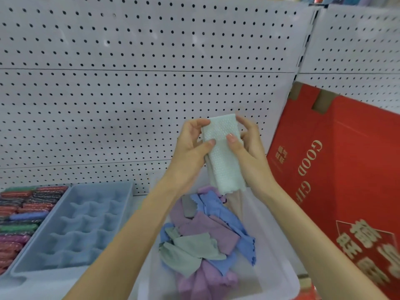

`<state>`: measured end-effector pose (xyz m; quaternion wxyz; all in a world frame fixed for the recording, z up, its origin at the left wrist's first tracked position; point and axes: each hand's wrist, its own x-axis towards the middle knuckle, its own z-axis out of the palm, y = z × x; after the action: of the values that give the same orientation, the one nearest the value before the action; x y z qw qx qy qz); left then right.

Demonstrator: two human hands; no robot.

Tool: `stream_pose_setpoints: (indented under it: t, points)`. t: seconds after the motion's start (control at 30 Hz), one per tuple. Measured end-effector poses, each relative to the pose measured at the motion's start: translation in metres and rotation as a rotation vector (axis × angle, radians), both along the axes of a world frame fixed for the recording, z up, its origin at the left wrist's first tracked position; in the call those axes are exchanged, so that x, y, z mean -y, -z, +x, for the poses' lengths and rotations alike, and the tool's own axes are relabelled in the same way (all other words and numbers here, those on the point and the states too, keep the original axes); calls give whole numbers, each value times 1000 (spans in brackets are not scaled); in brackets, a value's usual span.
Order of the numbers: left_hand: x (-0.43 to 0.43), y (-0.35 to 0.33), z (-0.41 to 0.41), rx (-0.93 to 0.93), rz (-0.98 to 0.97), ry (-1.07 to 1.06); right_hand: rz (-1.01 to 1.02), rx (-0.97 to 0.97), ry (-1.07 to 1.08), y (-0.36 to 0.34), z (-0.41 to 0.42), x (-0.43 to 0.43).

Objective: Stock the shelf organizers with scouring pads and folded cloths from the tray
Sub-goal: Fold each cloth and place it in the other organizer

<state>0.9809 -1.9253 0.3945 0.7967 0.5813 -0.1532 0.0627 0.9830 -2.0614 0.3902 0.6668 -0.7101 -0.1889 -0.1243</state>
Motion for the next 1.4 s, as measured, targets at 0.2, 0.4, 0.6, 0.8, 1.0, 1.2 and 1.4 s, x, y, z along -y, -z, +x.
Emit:
stream_pose_setpoints:
  t: [0.2, 0.4, 0.6, 0.8, 1.0, 1.2, 1.4]
  points:
    - [26, 11, 0, -136, -131, -16, 2, -45, -31, 10, 4, -3]
    - [16, 11, 9, -182, -142, -82, -158, -5, 166, 11, 6, 15]
    - [13, 23, 16, -219, -233, -61, -264, 32, 272, 18, 6, 16]
    - [15, 52, 17, -390, -299, 63, -196, -98, 273, 39, 15, 16]
    - [9, 100, 14, -651, -320, 386, 7, -562, 168, 69, 24, 16]
    - [7, 131, 12, -776, -420, 357, 342, -977, -11, 90, 37, 21]
    - [8, 153, 18, -753, -384, 157, 519, -1194, -139, 101, 51, 22]
